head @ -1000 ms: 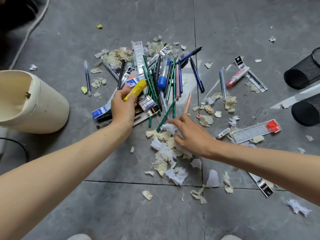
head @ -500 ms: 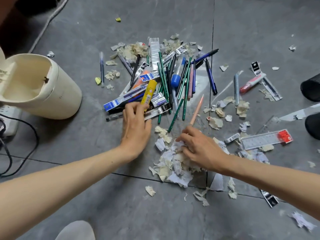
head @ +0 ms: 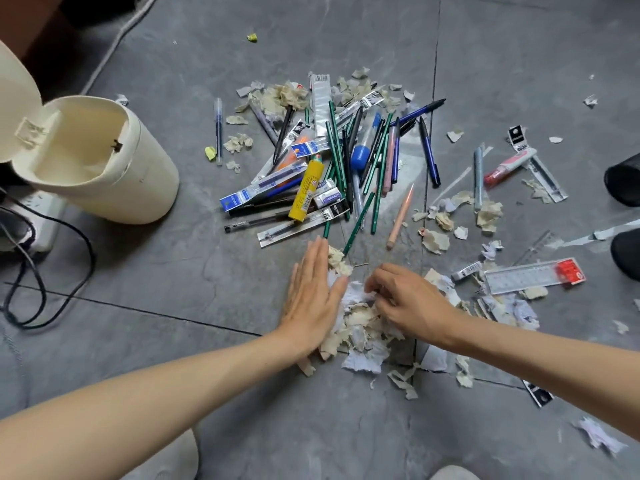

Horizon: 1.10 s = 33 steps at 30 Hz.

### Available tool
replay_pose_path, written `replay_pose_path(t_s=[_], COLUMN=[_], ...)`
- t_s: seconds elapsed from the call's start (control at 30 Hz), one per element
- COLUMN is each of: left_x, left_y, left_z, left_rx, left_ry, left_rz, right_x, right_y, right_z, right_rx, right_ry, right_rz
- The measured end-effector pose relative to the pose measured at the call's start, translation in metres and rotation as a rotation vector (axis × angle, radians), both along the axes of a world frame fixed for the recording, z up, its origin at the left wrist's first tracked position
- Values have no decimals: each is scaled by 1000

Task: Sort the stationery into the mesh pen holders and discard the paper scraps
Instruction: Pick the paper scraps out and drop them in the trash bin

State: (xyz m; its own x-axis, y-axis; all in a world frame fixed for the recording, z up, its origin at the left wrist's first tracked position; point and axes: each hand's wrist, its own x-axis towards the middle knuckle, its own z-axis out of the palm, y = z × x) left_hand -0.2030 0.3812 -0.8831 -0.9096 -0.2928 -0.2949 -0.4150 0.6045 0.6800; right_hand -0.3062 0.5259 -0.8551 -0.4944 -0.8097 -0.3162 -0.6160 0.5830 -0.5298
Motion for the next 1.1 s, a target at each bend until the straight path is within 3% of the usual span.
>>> replay_pose_path(t_s=[0.1, 0.23, 0.33, 0.47, 0.6, 0.73, 0.93, 1.1], left_x=[-5, 23, 41, 59, 80, 75, 55, 42], left_y=[-9, 6, 0, -39, -55, -38, -10, -5], left_z=[-7, -3, 2, -2, -7, -10, -12, -15], left_rx=[-66, 38, 80, -117, -334, -428, -466, -476], left_ry=[-70, -89, -36, 28, 16, 10, 3, 10], left_rz=[-117, -385, -451, -649, -776, -783, -750, -781], right_x=[-3, -8, -7, 11, 35, 35, 18, 32], right_y=[5, 12, 20, 33, 34, 31, 56, 84], right_z=[2, 2, -1, -4, 0, 1, 1, -9], right_rx=[-7, -32, 61, 218, 173, 117, 262, 368], right_ry=[26, 93, 81, -53, -130, -83, 80, 139], right_rz=[-37, -139, -100, 171, 274, 293, 466, 358])
